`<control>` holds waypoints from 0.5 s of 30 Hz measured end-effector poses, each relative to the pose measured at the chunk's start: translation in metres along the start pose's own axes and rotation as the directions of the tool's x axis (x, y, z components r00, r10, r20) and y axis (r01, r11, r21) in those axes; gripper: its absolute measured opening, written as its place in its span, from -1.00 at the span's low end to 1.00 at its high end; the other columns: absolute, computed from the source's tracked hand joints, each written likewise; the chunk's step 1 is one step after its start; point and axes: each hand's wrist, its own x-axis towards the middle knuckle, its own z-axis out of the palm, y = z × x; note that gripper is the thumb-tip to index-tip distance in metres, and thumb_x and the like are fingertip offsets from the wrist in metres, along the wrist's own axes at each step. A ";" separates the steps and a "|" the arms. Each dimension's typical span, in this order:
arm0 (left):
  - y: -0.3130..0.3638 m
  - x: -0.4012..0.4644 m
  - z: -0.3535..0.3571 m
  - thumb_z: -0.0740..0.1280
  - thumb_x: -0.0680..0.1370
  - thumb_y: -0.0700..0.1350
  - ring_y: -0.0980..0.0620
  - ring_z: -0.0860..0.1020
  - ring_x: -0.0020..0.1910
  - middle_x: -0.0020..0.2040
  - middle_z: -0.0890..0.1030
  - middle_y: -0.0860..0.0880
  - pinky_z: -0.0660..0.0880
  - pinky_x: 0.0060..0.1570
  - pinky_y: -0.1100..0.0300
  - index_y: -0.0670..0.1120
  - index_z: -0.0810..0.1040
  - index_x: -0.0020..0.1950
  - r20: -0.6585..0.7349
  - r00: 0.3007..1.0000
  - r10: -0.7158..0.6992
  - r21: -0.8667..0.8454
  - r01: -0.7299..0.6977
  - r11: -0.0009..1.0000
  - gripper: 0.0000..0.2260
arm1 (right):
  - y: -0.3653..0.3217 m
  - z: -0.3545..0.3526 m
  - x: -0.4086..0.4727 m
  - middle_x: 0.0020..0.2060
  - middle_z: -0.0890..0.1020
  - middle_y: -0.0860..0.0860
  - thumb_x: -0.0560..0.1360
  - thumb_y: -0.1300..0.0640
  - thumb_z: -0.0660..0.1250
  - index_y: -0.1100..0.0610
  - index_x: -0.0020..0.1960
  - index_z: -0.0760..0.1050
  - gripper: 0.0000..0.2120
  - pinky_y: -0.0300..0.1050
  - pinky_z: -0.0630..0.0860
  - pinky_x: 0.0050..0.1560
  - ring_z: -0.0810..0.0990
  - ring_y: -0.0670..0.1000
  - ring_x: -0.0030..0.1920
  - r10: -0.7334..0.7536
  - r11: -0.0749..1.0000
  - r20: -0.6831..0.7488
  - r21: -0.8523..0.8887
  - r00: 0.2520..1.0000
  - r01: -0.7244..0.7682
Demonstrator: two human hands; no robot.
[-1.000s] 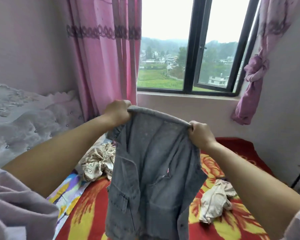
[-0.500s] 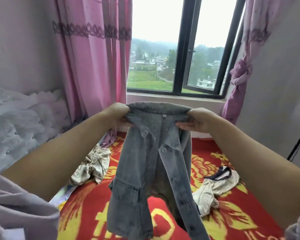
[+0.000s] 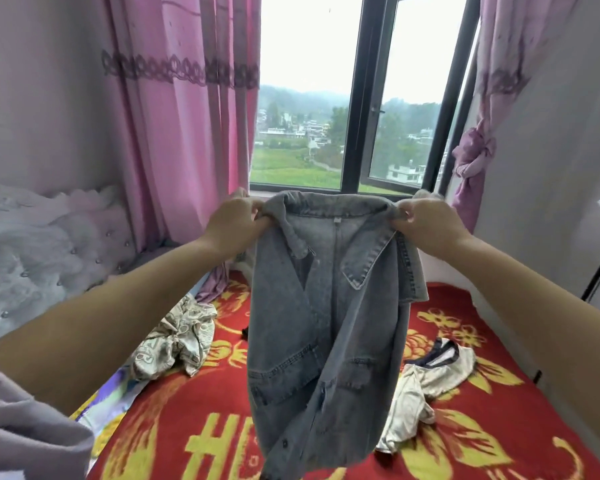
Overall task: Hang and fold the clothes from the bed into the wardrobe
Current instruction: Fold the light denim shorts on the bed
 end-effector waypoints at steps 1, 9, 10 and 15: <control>0.002 0.001 0.000 0.29 0.57 -0.13 -0.02 0.45 -0.07 -0.04 0.51 -0.11 0.40 -0.09 0.18 -0.13 0.57 0.01 -0.031 0.998 0.047 -0.054 -0.049 0.997 -0.89 | -0.001 -0.005 -0.001 -0.02 0.51 0.12 0.54 0.00 0.32 0.08 0.00 0.61 -0.82 -0.02 0.37 0.10 0.45 0.13 0.10 0.008 0.991 0.002 0.137 1.000 -0.008; 0.004 0.008 -0.016 0.33 0.54 0.10 0.17 0.41 -0.40 -0.37 0.46 0.02 0.30 -0.31 0.17 -0.16 0.49 -0.12 0.007 0.957 0.289 0.081 -0.289 0.954 -0.69 | -0.013 -0.011 -0.010 -0.18 0.61 0.05 0.57 -0.02 0.27 0.16 -0.10 0.54 -0.75 -0.02 0.49 -0.01 0.57 0.09 -0.10 -0.065 0.919 0.039 0.391 0.997 0.044; -0.001 0.009 -0.017 0.36 0.52 0.13 0.15 0.40 -0.42 -0.41 0.44 0.05 0.29 -0.33 0.18 -0.16 0.49 -0.16 0.040 0.953 0.301 0.134 -0.304 0.943 -0.66 | -0.014 -0.012 -0.009 -0.17 0.62 0.11 0.56 -0.03 0.29 0.21 -0.10 0.55 -0.71 0.01 0.48 0.00 0.57 0.12 -0.11 -0.088 0.942 0.036 0.328 0.995 0.071; -0.013 0.015 -0.036 0.37 0.33 0.30 0.13 0.51 -0.27 -0.24 0.59 0.03 0.40 -0.18 0.21 -0.06 0.61 -0.08 0.188 0.974 0.129 -0.059 -0.120 0.991 -0.55 | -0.017 -0.025 -0.013 -0.25 0.66 -0.05 0.47 -0.07 0.39 0.05 -0.20 0.61 -0.80 -0.23 0.55 -0.22 0.61 -0.13 -0.29 -0.124 0.877 0.357 0.476 0.926 -0.065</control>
